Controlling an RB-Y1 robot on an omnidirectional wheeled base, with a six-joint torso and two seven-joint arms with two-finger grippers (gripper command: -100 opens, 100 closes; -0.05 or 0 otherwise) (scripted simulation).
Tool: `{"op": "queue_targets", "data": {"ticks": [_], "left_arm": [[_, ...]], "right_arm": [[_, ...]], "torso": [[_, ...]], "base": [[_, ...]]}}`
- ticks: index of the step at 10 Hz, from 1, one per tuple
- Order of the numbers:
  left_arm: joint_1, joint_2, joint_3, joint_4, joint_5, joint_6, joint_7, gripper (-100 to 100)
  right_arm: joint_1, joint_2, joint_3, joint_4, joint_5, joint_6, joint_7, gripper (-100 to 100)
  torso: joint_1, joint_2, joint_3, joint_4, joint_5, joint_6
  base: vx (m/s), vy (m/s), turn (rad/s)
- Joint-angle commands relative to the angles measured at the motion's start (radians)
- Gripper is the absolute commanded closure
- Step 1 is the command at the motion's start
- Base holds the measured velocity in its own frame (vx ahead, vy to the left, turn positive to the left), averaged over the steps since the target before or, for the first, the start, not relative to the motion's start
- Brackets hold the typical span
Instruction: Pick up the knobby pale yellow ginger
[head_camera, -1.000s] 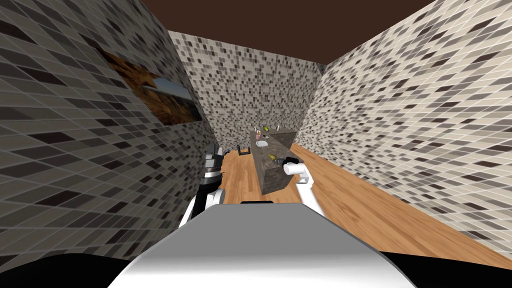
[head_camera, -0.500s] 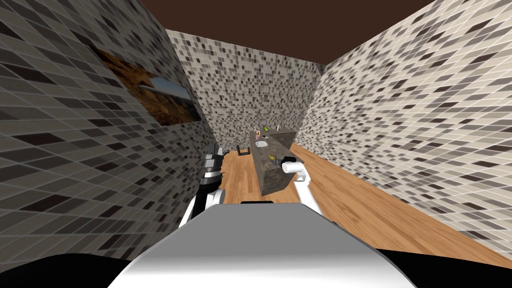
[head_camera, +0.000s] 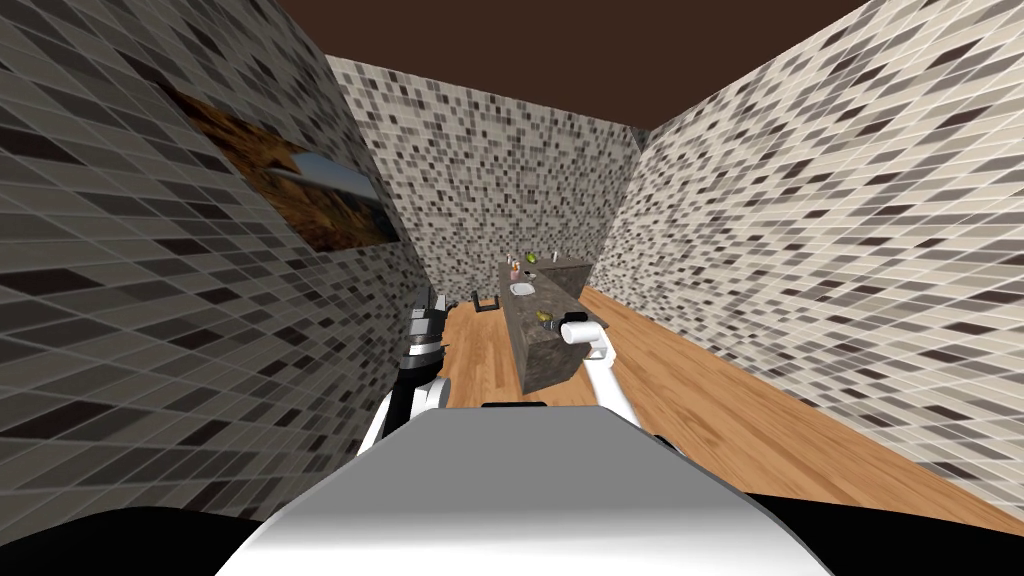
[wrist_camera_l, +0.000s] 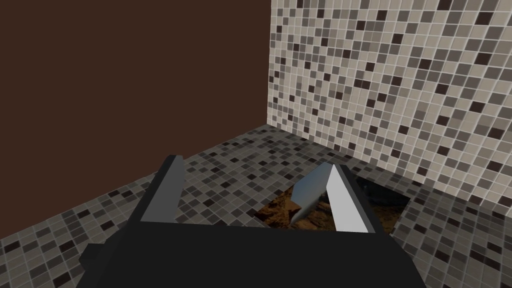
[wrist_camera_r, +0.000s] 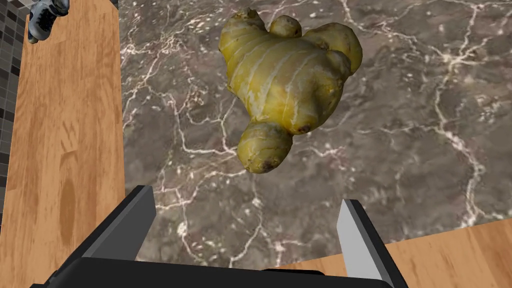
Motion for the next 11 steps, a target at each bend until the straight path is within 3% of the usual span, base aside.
{"op": "queue_targets", "data": {"ticks": [1, 2, 6, 10, 11], "left_arm": [[0.0, 0.0, 0.0, 0.0, 0.0, 0.0, 0.0, 0], [0.0, 0.0, 0.0, 0.0, 0.0, 0.0, 0.0, 0], [0.0, 0.0, 0.0, 0.0, 0.0, 0.0, 0.0, 0], [0.0, 0.0, 0.0, 0.0, 0.0, 0.0, 0.0, 0], [0.0, 0.0, 0.0, 0.0, 0.0, 0.0, 0.0, 0]], "right_arm": [[-0.005, 0.001, 0.001, 0.013, -0.001, -0.003, -0.035, -100], [-0.021, 0.011, 0.004, 0.032, -0.007, 0.027, -0.072, -100], [-0.049, 0.035, 0.011, 0.067, -0.016, 0.077, -0.186, -100], [-0.069, 0.066, 0.015, 0.096, -0.023, 0.116, -0.295, -100], [-0.069, 0.066, 0.015, 0.096, -0.023, 0.116, -0.302, -100]], "torso": [[0.0, 0.0, 0.0, 0.0, 0.0, 0.0], [0.0, 0.002, 0.001, 0.0, 0.0, 0.0], [0.0, 0.0, 0.0, 0.0, 0.0, 0.0], [0.0, 0.001, 0.0, 0.0, 0.0, 0.0], [-0.001, 0.001, 0.001, 0.0, 0.0, 0.0]], "base": [[0.014, -0.008, 0.003], [0.03, -0.013, -0.025], [0.042, -0.023, -0.017], [0.037, -0.026, -0.018], [0.032, -0.027, -0.012]]}}
